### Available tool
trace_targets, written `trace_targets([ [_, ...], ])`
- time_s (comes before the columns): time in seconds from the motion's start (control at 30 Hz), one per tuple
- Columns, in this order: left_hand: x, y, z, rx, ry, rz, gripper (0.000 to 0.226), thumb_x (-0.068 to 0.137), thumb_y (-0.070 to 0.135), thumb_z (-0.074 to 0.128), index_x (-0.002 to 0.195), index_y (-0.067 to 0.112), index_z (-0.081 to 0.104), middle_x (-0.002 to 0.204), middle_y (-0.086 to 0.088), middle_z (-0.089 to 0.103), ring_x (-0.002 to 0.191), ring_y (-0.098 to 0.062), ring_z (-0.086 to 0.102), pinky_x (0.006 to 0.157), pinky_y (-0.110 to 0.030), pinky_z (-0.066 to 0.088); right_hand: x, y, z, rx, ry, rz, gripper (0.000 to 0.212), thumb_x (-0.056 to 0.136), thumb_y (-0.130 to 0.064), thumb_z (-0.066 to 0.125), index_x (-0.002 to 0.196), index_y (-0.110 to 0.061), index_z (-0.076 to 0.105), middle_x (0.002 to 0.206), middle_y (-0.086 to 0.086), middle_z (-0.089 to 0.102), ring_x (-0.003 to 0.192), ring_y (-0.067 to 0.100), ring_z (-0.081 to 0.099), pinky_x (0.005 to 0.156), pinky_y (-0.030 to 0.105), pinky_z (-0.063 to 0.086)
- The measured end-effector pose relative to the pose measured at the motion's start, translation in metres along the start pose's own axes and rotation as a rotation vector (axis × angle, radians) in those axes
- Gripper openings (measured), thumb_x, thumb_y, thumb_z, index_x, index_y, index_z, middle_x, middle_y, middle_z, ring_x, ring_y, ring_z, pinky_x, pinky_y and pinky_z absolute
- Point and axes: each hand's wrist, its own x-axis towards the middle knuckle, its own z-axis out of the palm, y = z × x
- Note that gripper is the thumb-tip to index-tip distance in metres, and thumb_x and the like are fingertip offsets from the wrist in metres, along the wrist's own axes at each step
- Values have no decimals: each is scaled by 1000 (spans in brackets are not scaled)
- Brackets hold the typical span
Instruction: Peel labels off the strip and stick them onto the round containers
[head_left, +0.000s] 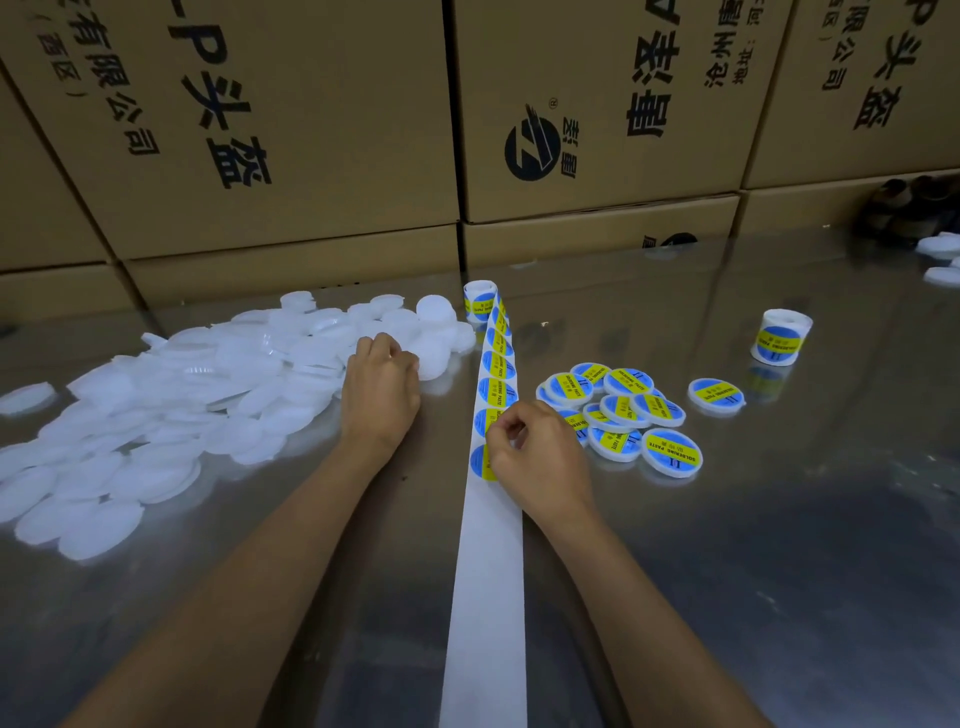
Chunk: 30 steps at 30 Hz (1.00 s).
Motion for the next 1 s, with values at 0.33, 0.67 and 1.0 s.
trace_targets([
  [0.33, 30, 20, 18, -109, -421, -115, 57, 106, 29, 42, 157, 9, 25, 161, -19, 28, 146, -36, 26, 118, -45, 27, 0, 1, -1, -32, -1, 1, 13, 87, -22, 56, 74, -22, 57, 83, -7, 59, 80, 13, 55, 60, 25, 36],
  [0.67, 12, 11, 1, -356, -75, -148, 52, 78, 13, 82, 127, 14, 66, 130, -12, 56, 123, -30, 46, 99, -28, 35, 1, 3, 1, -14, 1, -2, 15, 85, -20, 57, 70, -23, 56, 77, -7, 58, 75, 10, 53, 57, 23, 35],
  [1.0, -71, 72, -58, -692, -115, -91, 35, 80, 12, 76, 109, 17, 58, 114, -3, 41, 93, 15, 49, 76, 0, 36, -5, -11, -7, 220, -6, -77, 22, 87, -41, 69, 74, -24, 64, 68, -20, 58, 69, 6, 53, 65, 19, 40],
])
